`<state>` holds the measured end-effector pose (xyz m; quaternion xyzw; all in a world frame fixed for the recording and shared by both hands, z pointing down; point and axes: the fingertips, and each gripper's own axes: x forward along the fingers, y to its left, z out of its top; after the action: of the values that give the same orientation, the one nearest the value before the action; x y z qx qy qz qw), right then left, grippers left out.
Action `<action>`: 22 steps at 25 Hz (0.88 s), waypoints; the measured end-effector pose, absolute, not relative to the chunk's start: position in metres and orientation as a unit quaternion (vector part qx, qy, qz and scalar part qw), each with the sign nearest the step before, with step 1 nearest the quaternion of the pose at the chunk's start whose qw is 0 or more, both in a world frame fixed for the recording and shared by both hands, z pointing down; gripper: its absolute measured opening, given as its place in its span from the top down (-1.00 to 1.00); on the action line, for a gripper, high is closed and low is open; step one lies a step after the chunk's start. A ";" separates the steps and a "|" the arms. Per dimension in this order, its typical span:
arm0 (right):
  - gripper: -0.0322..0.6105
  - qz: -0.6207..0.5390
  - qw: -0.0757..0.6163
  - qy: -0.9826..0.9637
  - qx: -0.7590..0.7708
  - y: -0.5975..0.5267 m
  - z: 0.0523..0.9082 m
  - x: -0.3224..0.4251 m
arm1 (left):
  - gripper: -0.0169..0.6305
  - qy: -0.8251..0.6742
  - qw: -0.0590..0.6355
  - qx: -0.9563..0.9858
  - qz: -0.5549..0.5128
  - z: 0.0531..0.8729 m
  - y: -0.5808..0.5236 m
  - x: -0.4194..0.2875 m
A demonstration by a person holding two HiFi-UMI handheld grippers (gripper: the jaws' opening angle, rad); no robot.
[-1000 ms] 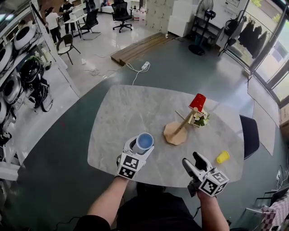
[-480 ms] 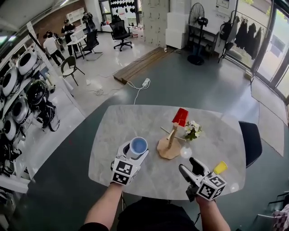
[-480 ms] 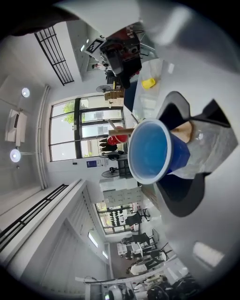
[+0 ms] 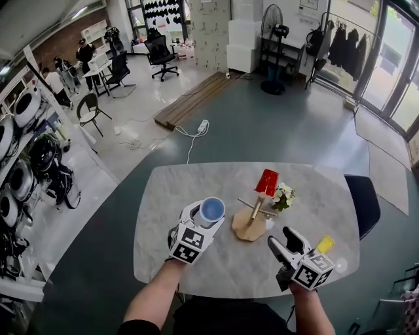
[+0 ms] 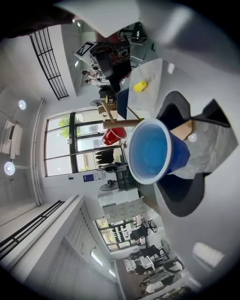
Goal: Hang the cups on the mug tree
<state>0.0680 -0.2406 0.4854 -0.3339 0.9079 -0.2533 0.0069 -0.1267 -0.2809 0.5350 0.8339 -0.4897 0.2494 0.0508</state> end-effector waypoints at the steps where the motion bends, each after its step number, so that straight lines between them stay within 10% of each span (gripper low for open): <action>1: -0.08 -0.258 0.016 0.901 -0.349 -0.245 0.484 0.069 | 0.02 -0.479 0.049 0.839 0.253 0.535 -0.286 -0.127; 22: -0.06 -0.273 0.020 0.863 -0.424 -0.238 0.490 0.097 | 0.01 -0.344 0.037 0.858 0.378 0.591 -0.334 -0.090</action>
<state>0.0973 -0.2382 0.4898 -0.4240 0.8633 -0.2731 0.0199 -0.0896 -0.3338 0.5911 0.8584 -0.3443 0.3784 0.0373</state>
